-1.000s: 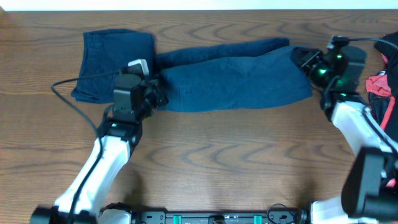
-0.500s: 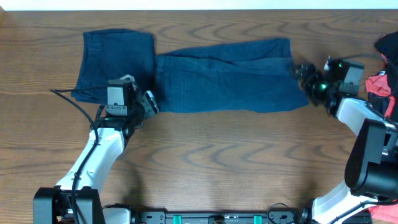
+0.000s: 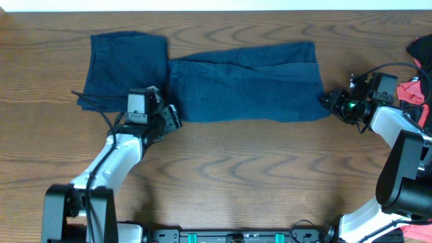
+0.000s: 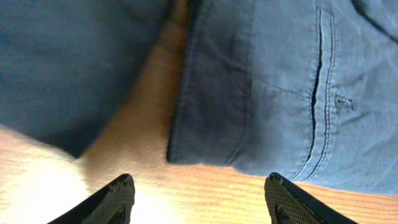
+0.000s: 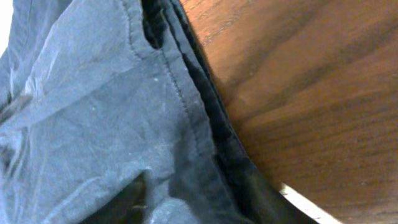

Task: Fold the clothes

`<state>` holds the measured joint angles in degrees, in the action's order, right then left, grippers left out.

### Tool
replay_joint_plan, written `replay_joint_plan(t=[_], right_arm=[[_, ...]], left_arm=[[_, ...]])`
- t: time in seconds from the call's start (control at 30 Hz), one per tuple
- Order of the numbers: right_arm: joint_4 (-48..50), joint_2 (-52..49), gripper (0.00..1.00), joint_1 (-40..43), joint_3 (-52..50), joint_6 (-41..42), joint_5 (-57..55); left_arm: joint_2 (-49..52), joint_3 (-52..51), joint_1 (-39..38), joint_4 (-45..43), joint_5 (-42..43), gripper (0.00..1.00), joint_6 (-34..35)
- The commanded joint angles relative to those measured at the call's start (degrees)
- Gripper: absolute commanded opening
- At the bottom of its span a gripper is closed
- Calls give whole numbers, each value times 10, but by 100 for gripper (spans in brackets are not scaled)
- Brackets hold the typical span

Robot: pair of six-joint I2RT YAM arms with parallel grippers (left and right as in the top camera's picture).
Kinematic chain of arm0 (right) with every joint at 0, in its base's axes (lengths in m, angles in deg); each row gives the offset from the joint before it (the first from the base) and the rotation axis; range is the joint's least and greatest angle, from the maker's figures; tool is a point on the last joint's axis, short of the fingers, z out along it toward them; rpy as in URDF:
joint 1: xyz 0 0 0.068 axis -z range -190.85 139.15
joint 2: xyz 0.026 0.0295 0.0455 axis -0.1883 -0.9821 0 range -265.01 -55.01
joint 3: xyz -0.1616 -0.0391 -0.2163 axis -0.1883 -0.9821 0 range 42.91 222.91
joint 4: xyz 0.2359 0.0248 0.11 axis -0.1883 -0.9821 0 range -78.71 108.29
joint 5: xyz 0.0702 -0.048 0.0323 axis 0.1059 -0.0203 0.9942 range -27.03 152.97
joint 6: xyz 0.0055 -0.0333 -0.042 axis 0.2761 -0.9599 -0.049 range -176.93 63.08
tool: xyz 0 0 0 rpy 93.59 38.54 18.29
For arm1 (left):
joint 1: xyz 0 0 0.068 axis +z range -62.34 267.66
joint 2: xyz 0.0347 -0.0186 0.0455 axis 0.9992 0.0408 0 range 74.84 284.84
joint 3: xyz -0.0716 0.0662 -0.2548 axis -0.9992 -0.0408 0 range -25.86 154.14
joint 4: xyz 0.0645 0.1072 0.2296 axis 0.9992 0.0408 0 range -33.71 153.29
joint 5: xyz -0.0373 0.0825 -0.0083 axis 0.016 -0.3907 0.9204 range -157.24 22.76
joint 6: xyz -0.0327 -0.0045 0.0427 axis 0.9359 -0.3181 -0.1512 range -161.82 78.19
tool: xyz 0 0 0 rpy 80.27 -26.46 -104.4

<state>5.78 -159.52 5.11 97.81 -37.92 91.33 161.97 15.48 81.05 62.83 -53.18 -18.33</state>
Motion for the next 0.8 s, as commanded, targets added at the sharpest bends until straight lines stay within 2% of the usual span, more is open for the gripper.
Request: replay_joint_plan(t=[0.0, 0.07, 0.13, 0.2, 0.27, 0.33, 0.4, 0.47, 0.57, 0.77], right_arm=[[3, -4, 73, 2, -5, -36, 9], [12, -3, 76, 4, -4, -67, 23], [30, 0, 70, 13, -3, -79, 52], [70, 7, 69, 29, 0, -73, 125], [126, 15, 60, 47, 7, -25, 224], [172, 18, 40, 60, 21, 52, 280], [179, 18, 35, 60, 33, 106, 290], [178, 17, 26, 47, 35, 118, 281], [151, 17, 17, 2, 35, 122, 212], [134, 8, 24, -120, 35, 123, -24]], left_arm=[[20, 7, -12, -13, 42, 69, -8], [24, 7, -17, -17, 63, 69, -8], [22, 7, -21, -21, 63, 69, -15], [18, 7, -22, -28, 83, 69, -36], [7, 8, -22, -43, 134, 68, -55], [-5, 11, -22, -66, 177, 63, -63], [-11, 11, -25, -89, 188, 56, -63], [-10, 12, -29, -100, 177, 49, -72], [2, 12, -35, -105, 130, 46, -74], [31, 12, -35, -129, 125, 46, -77]])
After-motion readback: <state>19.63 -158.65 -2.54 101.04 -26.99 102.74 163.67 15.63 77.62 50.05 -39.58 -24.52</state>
